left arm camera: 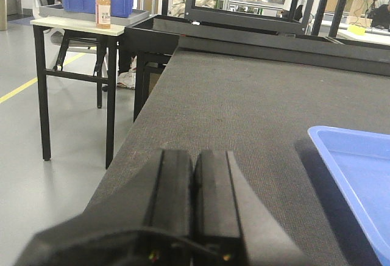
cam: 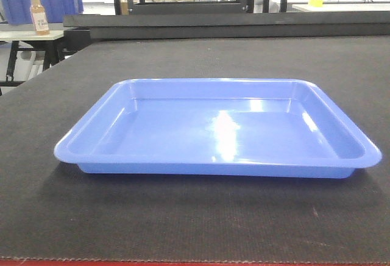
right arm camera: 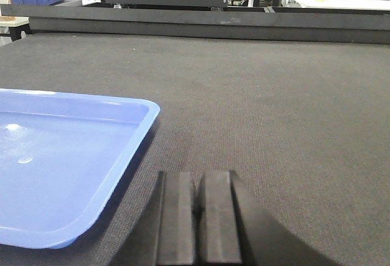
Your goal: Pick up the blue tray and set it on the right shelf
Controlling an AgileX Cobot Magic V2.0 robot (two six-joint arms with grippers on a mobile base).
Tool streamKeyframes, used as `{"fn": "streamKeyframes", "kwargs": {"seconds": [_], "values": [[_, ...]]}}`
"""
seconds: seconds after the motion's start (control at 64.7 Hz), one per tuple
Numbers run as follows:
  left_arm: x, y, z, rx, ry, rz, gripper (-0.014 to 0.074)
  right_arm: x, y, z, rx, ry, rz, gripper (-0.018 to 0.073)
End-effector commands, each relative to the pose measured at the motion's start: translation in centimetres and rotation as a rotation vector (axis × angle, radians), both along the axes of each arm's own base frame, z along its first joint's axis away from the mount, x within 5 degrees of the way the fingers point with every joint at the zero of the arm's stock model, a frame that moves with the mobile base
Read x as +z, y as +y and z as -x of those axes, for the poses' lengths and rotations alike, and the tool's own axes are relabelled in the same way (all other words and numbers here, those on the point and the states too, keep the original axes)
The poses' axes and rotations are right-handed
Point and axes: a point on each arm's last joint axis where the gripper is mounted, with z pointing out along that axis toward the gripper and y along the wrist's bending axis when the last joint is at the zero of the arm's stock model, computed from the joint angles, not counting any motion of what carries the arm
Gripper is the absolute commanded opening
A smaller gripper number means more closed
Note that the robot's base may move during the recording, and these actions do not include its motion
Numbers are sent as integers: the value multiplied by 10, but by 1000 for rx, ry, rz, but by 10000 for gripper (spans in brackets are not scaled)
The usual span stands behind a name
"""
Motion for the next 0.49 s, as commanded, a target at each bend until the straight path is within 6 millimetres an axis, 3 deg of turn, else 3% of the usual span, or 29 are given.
{"fn": "streamKeyframes", "kwargs": {"seconds": [0.0, 0.216, 0.325, 0.479], "values": [[-1, 1, 0, 7, -69, 8, -48, 17, 0, 3, -3, -129, -16, 54], [5, 1, 1, 10, -119, 10, -48, 22, 0, 4, -3, -182, -4, 54], [31, 2, 6, 14, -238, 15, -48, 45, -1, 9, -2, -255, -9, 54], [85, 1, 16, 0, -205, -1, -48, 99, -2, 21, -7, -216, -7, 54]]}}
